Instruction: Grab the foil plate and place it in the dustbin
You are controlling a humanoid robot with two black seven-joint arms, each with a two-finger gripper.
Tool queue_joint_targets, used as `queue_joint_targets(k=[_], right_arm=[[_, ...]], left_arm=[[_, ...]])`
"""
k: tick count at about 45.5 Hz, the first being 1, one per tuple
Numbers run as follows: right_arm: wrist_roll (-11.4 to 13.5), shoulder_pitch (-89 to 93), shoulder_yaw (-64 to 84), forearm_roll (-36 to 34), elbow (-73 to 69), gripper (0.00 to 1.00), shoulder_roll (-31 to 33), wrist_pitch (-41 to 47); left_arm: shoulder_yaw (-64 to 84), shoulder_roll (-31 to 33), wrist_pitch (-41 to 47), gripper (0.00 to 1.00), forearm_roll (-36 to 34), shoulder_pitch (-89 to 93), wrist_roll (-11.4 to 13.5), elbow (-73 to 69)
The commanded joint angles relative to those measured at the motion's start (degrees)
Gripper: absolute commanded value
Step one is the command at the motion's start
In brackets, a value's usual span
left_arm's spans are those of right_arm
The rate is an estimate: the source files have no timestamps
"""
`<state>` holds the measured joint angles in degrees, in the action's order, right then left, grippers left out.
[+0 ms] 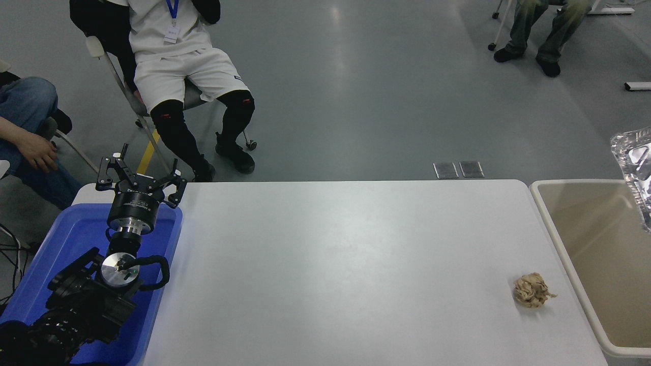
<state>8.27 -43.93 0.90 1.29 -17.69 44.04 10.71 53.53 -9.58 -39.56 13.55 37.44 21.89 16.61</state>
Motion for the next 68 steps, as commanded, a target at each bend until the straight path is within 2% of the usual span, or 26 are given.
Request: queue_joint_targets(k=[1,20,61,62,63,64,66,68], right_arm=[[-0.1,6.1,-6.2,-0.1,2.5,0.0,-5.1,-6.7],[-0.3,9.5,-6.2,0.0,7.7,0.0,-13.9,-10.8],[-0.3,10.7,-5.7,0.6,8.1,0.0,-13.6,-11.8],[-0.3,10.7,-5.7,0.9,8.1,0.1,-13.7,-11.8],[-0.3,10.7,-5.7,0.9,8.2,0.24,-13.6,-11.9],[-0.3,10.8,-5.6,1.0,8.2,0.47,-13.4,-12.5],[-0.3,10.8,-5.6,1.0,8.2,0.63,-13.3,-13.8],[-0.3,10.8,-5.6,1.0,8.2,0.74,-13.4,-15.2]], left_arm=[[0.0,0.0,0.0,0.99,0.0,0.0,0.0,0.0],[0.0,0.0,0.0,0.99,0.0,0.0,0.0,0.0],[0.0,0.0,0.0,0.99,0.0,0.0,0.0,0.0],[0.0,0.0,-0.1,0.99,0.0,0.0,0.0,0.0],[0.0,0.0,-0.1,0.99,0.0,0.0,0.0,0.0],[0.0,0.0,0.0,0.99,0.0,0.0,0.0,0.0],[0.0,0.0,0.0,0.99,0.0,0.0,0.0,0.0],[0.0,0.0,0.0,0.99,0.0,0.0,0.0,0.0]])
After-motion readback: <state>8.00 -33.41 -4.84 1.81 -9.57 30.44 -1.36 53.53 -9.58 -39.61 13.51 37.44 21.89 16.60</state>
